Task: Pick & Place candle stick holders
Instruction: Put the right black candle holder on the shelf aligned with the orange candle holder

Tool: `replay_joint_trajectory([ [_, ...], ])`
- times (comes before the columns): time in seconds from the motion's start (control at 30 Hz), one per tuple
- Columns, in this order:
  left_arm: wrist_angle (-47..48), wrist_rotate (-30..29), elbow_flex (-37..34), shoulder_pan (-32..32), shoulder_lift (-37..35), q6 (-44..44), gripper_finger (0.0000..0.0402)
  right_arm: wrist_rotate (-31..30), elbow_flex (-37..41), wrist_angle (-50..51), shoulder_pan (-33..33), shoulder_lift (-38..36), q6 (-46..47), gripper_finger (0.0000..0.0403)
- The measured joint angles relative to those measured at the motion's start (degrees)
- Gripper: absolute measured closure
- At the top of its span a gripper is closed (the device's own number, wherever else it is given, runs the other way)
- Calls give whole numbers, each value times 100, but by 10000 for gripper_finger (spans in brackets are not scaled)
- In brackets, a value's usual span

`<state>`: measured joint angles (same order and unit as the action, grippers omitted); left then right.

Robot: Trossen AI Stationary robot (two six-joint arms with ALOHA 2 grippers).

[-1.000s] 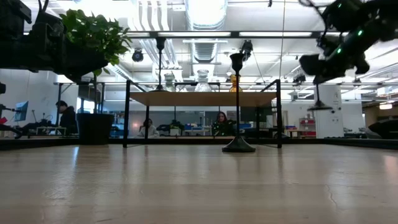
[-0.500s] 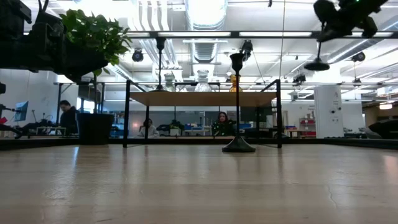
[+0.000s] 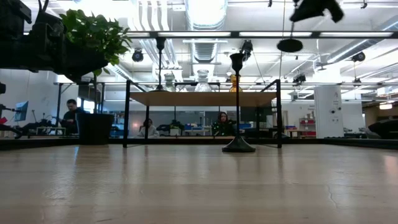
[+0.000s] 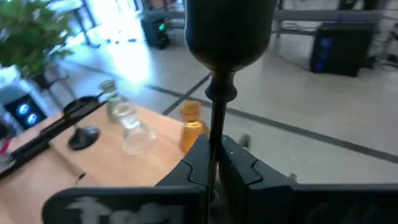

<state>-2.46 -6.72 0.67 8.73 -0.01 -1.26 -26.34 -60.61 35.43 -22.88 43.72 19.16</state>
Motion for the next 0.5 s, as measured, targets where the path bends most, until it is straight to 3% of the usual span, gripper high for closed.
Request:
replay_joint_trajectory([
  [0.27, -2, 0, 0, 0, 0, 0, 193, -62, -691, 2, 715, 1127, -207, 392],
  [0.5, 0, 0, 0, 0, 0, -1, 193, 17, -984, -226, 842, 1800, -291, 392],
])
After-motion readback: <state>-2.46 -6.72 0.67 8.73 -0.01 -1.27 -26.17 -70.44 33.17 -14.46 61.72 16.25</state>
